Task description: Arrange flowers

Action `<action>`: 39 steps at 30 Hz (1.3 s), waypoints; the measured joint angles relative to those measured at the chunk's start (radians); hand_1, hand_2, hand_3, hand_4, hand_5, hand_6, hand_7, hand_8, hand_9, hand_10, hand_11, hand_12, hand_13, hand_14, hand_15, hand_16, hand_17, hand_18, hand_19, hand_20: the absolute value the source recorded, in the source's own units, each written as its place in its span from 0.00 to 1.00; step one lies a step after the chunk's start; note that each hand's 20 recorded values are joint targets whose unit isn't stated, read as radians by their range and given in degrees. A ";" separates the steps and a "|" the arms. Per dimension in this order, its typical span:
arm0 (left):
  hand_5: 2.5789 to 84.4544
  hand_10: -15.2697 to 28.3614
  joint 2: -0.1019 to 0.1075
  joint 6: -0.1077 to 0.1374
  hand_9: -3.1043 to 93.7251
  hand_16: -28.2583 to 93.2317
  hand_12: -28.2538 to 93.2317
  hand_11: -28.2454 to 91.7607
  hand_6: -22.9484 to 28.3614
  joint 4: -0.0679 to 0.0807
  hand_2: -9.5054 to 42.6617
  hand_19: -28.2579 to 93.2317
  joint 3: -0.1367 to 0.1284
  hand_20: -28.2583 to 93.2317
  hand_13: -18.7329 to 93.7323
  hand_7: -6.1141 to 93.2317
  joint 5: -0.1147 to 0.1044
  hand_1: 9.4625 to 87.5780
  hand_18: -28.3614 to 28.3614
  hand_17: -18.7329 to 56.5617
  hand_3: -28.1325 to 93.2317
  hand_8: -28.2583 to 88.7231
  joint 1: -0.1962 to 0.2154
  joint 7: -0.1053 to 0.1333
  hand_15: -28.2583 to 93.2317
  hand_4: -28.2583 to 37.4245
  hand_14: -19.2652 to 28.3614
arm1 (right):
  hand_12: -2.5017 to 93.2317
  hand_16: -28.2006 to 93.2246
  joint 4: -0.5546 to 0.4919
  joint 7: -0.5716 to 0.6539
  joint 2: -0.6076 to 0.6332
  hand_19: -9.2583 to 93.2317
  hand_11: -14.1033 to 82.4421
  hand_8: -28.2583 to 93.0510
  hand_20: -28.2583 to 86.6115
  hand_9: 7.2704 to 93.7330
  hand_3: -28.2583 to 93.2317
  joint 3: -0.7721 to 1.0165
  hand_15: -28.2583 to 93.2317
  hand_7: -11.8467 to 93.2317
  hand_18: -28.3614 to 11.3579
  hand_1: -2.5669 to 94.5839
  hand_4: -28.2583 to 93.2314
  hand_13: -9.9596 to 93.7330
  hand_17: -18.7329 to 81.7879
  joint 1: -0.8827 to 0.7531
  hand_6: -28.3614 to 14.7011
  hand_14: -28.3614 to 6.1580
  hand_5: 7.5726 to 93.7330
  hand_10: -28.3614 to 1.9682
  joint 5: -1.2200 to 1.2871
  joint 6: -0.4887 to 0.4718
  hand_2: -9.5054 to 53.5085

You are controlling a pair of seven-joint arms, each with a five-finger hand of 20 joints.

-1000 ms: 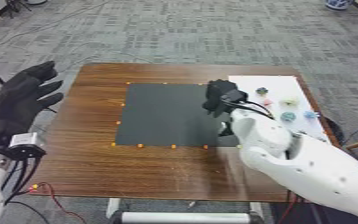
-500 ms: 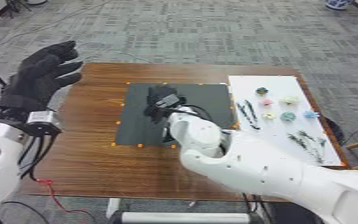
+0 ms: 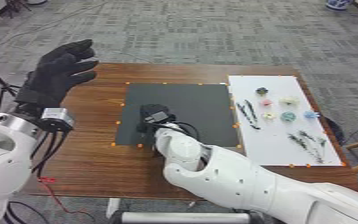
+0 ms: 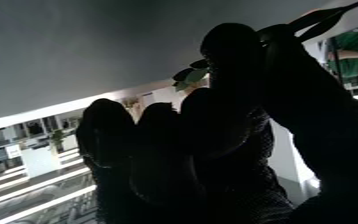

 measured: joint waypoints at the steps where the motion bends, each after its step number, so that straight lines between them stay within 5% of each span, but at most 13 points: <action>1: 0.27 0.66 0.000 -0.003 0.22 0.18 0.37 0.45 0.53 0.002 0.01 0.58 0.004 0.30 0.24 0.29 0.000 0.24 0.90 0.10 0.81 0.14 -0.004 -0.002 0.63 0.02 0.76 | 0.52 0.60 0.004 0.003 -0.005 1.00 0.78 0.40 0.80 0.92 0.95 0.005 0.93 0.59 0.15 0.42 0.12 0.86 0.65 -0.008 0.70 0.58 0.86 0.68 -0.006 0.001 0.00; 20: 0.26 0.64 -0.008 -0.037 0.21 0.17 0.37 0.44 0.52 0.042 0.01 0.57 0.090 0.30 0.23 0.30 0.000 0.23 0.89 0.09 0.81 0.14 -0.088 -0.023 0.62 0.03 0.74 | 0.53 0.61 0.062 -0.011 -0.064 1.00 0.76 0.41 0.79 0.91 0.95 -0.004 0.92 0.57 0.15 0.42 0.11 0.85 0.63 -0.042 0.69 0.58 0.86 0.68 -0.050 0.058 0.00; 39: 0.23 0.55 -0.016 -0.038 0.20 0.23 0.41 0.40 0.47 0.042 0.01 0.54 0.085 0.31 0.24 0.32 0.000 0.21 0.85 0.09 0.81 0.14 -0.087 -0.023 0.53 0.04 0.65 | 0.53 0.60 0.080 -0.016 -0.058 1.00 0.74 0.42 0.77 0.91 0.93 0.010 0.92 0.52 0.12 0.39 0.10 0.84 0.62 -0.023 0.69 0.55 0.87 0.66 -0.070 -0.021 0.00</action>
